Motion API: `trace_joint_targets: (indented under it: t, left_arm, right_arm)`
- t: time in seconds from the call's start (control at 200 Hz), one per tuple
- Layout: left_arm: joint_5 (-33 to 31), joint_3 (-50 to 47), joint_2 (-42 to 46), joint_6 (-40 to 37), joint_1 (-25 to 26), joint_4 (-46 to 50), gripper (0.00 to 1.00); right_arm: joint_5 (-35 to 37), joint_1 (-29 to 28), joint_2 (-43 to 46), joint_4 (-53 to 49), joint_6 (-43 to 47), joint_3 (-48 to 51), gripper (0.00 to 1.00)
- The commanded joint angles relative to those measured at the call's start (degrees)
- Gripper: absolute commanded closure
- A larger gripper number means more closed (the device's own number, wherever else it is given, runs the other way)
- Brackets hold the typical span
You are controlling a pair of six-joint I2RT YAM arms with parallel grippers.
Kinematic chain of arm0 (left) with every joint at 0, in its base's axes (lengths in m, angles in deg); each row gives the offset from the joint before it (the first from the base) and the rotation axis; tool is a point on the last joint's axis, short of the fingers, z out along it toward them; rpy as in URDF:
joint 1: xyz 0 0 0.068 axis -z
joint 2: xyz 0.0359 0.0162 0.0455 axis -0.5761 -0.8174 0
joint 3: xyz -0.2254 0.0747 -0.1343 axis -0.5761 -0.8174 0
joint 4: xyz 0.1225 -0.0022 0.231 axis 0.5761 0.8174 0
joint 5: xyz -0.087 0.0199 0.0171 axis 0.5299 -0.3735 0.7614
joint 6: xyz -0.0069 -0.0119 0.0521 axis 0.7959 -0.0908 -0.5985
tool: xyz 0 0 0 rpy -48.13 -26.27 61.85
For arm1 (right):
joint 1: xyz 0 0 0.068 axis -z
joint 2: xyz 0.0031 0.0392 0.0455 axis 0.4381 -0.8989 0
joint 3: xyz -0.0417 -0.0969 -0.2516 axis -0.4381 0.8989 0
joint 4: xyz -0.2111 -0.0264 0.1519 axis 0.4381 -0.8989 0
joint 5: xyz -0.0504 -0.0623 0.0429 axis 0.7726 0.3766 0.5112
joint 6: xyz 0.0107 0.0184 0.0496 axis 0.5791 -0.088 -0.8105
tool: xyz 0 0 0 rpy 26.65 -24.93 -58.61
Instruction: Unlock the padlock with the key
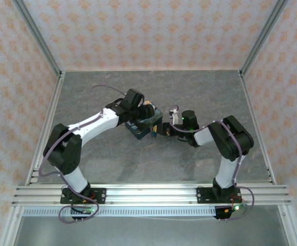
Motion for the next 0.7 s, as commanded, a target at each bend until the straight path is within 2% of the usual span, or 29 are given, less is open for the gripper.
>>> trace_joint_targets:
  t: [0.0, 0.23, 0.696]
  left_arm:
    - [0.40, 2.93, -1.34, -1.52, 0.83, 2.27, 0.28]
    - [-0.22, 3.31, -3.10, -0.55, 1.64, 2.52, 0.27]
    - [-1.03, 3.40, -3.14, -0.02, 2.38, 2.97, 0.27]
  right_arm:
    - [-3.62, 0.04, -1.49, 5.48, -0.15, -1.95, 0.39]
    - [-5.59, -0.18, -3.66, 7.04, -0.19, -2.35, 0.44]
    - [-9.12, -1.45, -7.47, 11.91, -1.33, -3.40, 0.46]
